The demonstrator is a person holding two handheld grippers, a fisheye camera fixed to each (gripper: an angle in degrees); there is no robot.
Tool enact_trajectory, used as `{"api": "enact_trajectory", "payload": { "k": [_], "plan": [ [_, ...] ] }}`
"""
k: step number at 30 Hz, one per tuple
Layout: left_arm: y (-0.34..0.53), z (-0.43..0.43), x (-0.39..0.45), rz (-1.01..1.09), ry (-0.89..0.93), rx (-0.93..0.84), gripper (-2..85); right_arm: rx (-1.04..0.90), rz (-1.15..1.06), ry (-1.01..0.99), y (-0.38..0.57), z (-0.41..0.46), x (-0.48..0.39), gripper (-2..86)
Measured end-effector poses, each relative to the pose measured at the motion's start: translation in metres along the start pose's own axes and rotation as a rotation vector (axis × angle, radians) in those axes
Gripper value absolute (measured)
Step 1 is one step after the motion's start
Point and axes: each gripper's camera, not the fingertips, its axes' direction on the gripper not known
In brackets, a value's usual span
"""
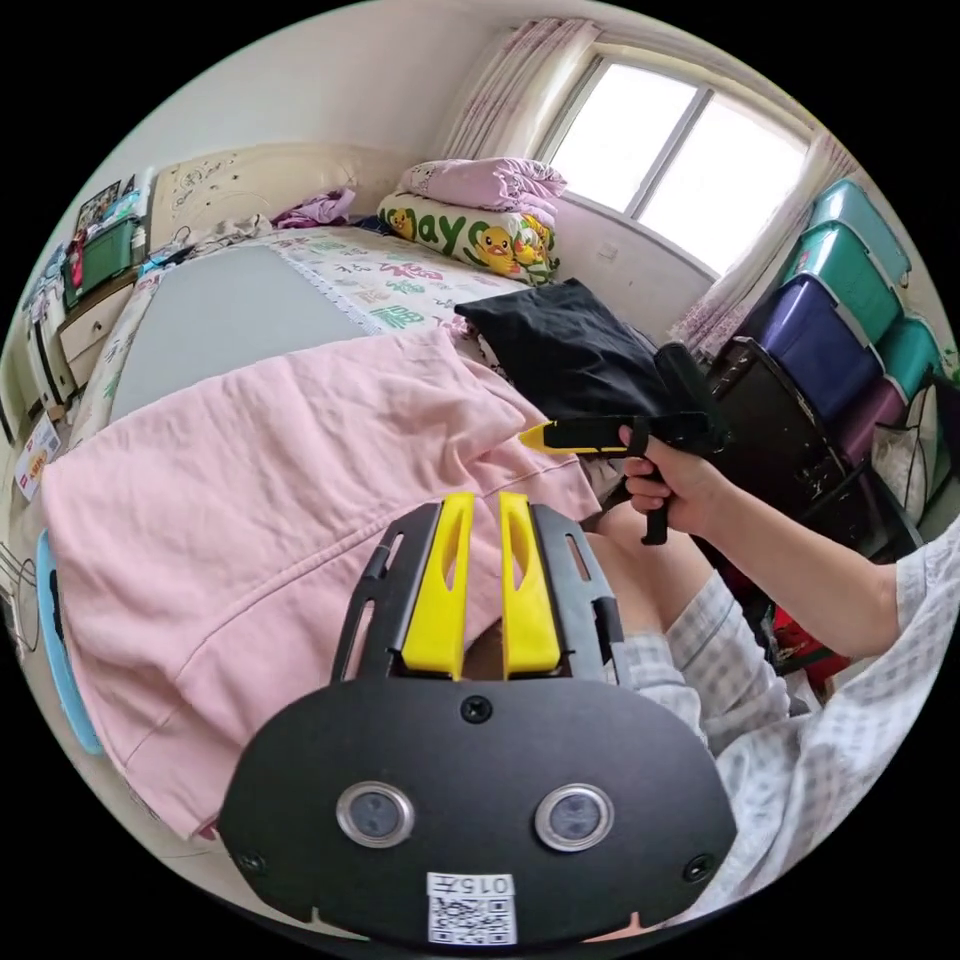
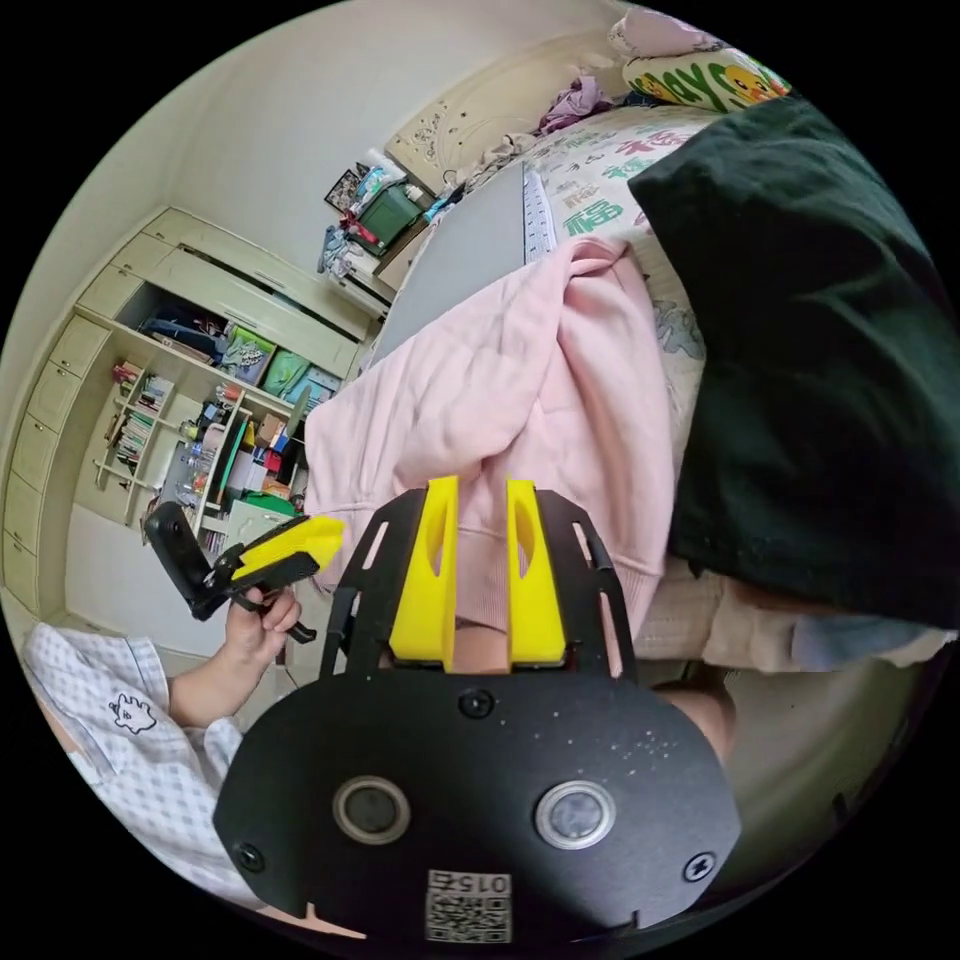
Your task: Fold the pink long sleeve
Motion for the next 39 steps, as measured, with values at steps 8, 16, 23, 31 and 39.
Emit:
{"api": "enact_trajectory", "payload": {
  "k": [8,16,23,31,39],
  "plan": [
    [-0.031,0.037,0.011,0.042,-0.065,-0.058,4.9,-0.03,0.053,-0.121,-0.049,0.008,0.017,8.6],
    [-0.048,0.059,0.006,0.026,-0.137,-0.122,4.1,-0.08,0.049,-0.104,-0.055,0.0,0.032,6.7],
    [-0.059,0.046,0.005,0.037,-0.002,-0.132,-0.2,-0.103,0.026,-0.073,-0.053,-0.012,0.038,2.4],
    [-0.068,0.042,0.017,0.084,0.02,-0.142,-0.8,-0.121,0.0,0.0,-0.054,-0.012,0.033,1.2],
    [-0.09,0.061,0.024,0.079,0.023,-0.253,-0.3,-0.204,-0.04,0.179,-0.057,0.016,0.026,2.5]
  ]
}}
